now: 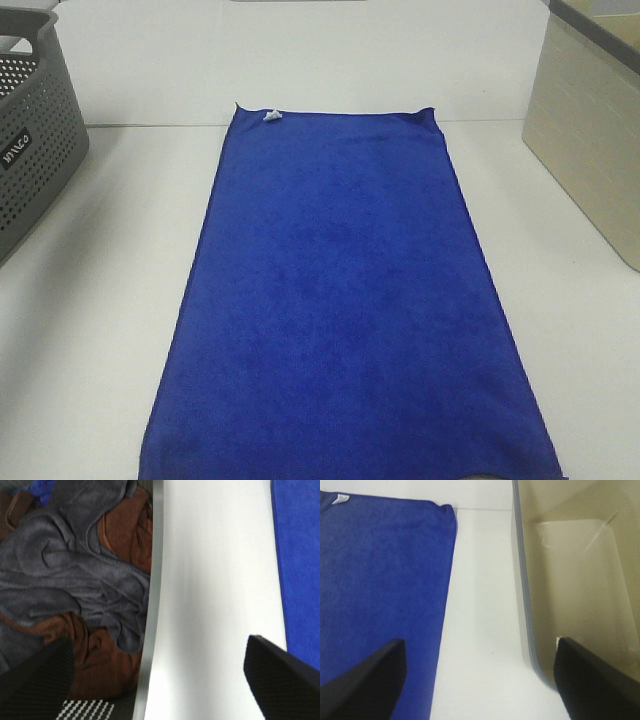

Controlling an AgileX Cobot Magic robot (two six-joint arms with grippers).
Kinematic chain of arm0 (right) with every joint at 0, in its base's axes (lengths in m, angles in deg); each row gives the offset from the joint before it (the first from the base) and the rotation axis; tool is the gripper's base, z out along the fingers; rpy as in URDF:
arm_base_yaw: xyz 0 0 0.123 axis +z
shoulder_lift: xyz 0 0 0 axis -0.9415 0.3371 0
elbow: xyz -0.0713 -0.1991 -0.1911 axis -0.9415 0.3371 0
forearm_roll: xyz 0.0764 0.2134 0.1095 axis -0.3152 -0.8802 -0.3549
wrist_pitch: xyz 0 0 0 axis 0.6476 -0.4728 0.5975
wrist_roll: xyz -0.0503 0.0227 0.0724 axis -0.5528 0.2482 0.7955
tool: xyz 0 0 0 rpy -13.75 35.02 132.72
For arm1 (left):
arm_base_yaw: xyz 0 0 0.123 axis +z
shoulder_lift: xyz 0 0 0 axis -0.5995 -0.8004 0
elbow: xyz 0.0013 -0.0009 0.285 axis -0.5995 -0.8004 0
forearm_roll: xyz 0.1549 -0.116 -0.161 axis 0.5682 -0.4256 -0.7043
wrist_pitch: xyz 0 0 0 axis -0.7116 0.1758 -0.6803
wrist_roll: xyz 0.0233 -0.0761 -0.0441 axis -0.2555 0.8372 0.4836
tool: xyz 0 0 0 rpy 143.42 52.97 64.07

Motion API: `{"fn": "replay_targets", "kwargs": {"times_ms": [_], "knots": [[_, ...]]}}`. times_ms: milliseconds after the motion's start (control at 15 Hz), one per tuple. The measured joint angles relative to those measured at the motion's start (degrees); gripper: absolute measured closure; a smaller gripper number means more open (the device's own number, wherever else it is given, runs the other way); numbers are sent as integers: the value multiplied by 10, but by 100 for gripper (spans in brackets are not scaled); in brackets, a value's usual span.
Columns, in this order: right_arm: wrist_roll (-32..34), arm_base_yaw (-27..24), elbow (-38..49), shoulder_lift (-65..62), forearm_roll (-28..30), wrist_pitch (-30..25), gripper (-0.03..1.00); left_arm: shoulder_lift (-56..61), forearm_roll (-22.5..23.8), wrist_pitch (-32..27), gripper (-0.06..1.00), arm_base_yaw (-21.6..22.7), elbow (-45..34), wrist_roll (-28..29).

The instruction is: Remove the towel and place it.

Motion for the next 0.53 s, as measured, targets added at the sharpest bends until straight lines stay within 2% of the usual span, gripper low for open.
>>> {"fn": "replay_targets", "kwargs": {"times_ms": [133,333,400,467,533], "knots": [[0,0,110,-120,15,-1,18,120,5,3,8,0,-114,-1],[-1,0,247,-273,49,-1,18,308,13,61,8,0,-272,-1],[-1,0,287,-321,49,-1,18,366,23,80,8,0,-317,1],[-1,0,367,-422,48,-1,18,468,44,105,8,0,-412,3],[-1,0,404,-467,46,-2,18,511,58,117,8,0,-451,3]]}}
